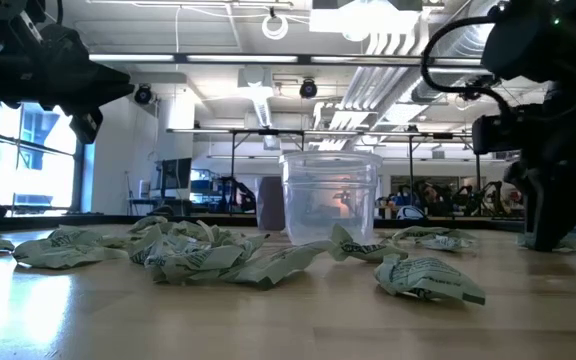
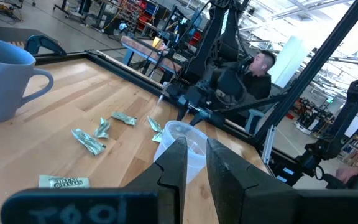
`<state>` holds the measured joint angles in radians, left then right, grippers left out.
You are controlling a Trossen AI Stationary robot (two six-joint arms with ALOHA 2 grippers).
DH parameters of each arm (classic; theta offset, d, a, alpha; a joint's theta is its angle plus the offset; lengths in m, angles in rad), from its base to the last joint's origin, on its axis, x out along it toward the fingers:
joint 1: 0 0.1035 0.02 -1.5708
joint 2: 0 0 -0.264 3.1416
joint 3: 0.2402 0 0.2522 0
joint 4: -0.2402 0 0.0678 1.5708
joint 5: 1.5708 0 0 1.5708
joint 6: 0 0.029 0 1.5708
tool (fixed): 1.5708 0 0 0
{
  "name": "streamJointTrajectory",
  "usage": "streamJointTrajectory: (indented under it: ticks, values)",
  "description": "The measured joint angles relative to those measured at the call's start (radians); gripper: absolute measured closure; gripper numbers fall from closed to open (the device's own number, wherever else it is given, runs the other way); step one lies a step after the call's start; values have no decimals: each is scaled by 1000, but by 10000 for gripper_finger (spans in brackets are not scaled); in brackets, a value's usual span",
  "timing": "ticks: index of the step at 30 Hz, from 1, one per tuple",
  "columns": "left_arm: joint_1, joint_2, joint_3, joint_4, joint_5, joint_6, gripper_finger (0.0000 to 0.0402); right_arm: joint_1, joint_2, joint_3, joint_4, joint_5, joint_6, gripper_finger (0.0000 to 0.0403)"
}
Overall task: Pick and place Stevia / Truvia into bins
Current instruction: Put the stevia packet into the transparent container
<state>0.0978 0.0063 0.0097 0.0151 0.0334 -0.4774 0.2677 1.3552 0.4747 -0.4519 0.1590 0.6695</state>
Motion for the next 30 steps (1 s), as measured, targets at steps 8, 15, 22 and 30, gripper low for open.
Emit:
streamJointTrajectory:
  ticks: [8, 15, 22, 30]
  values:
    - [0, 0, 0, 0, 0, 0, 305, -18, -1, 5, 47, 21, 321, 389]
    - [0, 0, 0, 0, 0, 0, 305, -32, 1, 177, 57, 134, 432, 393]
    - [0, 0, 0, 0, 0, 0, 305, -89, 26, 477, 38, 209, 305, 394]
    - [0, 0, 0, 0, 0, 0, 305, -178, 286, 709, -4, -65, 104, 394]
